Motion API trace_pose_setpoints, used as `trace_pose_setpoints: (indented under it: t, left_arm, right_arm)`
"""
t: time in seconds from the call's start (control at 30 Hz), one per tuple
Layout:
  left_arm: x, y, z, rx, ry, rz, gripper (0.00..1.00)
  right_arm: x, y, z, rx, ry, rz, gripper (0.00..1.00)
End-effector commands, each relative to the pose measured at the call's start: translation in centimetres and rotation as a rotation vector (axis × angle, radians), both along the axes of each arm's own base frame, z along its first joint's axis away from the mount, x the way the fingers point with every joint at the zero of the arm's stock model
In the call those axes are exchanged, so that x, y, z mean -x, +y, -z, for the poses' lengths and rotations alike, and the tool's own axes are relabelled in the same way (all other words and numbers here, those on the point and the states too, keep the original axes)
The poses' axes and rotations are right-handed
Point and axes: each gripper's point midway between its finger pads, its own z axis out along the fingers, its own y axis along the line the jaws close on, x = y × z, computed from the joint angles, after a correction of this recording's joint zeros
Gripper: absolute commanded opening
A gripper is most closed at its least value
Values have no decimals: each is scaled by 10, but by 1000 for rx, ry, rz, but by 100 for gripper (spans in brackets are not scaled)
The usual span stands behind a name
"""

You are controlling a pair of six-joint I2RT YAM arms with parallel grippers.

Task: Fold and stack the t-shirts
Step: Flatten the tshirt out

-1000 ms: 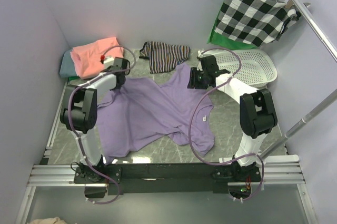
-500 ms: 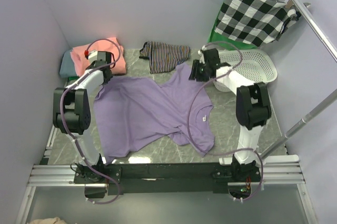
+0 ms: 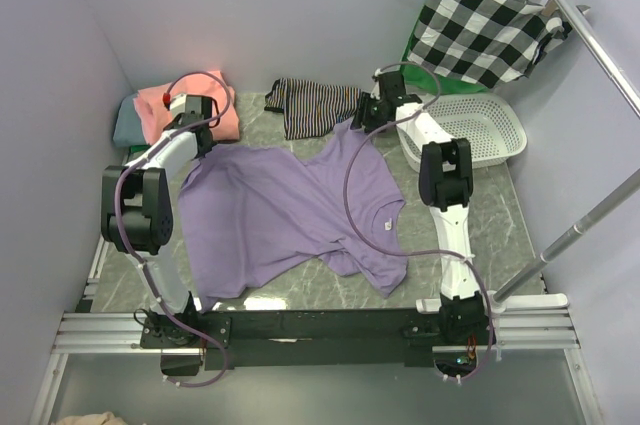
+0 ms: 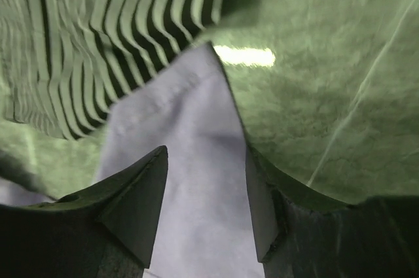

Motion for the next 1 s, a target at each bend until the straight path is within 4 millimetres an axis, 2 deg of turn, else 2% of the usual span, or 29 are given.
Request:
trace_pose_setpoints:
  t: [0.0, 0.07, 0.1, 0.13, 0.5, 0.7, 0.8, 0.93, 0.97]
  left_arm:
    - [-11, -4, -18, 5, -44, 22, 1]
    - [-11, -6, -19, 14, -46, 29, 1]
    - [-10, -6, -18, 16, -44, 29, 1]
    - [-10, -6, -20, 17, -48, 30, 1]
    - [-9, -7, -18, 22, -41, 36, 1]
    - [-6, -7, -17, 23, -36, 36, 1]
    - [-6, -8, -17, 28, -34, 37, 1]
    - [-5, -10, -16, 39, -36, 42, 1]
    - [-4, -10, -15, 40, -33, 41, 1]
  right_arm:
    - [-1, 0, -10, 24, 5, -10, 60]
    - [1, -6, -3, 49, 37, 8, 62]
    - [-4, -8, -9, 57, 26, 17, 62]
    - [-3, -9, 2, 66, 51, 19, 62]
    - [0, -1, 15, 57, 112, 3, 62]
    - [11, 0, 25, 78, 155, -5, 55]
    - [16, 3, 30, 96, 176, -15, 47]
    - [20, 7, 32, 107, 184, -31, 23]
    - [20, 7, 32, 107, 182, -31, 23]
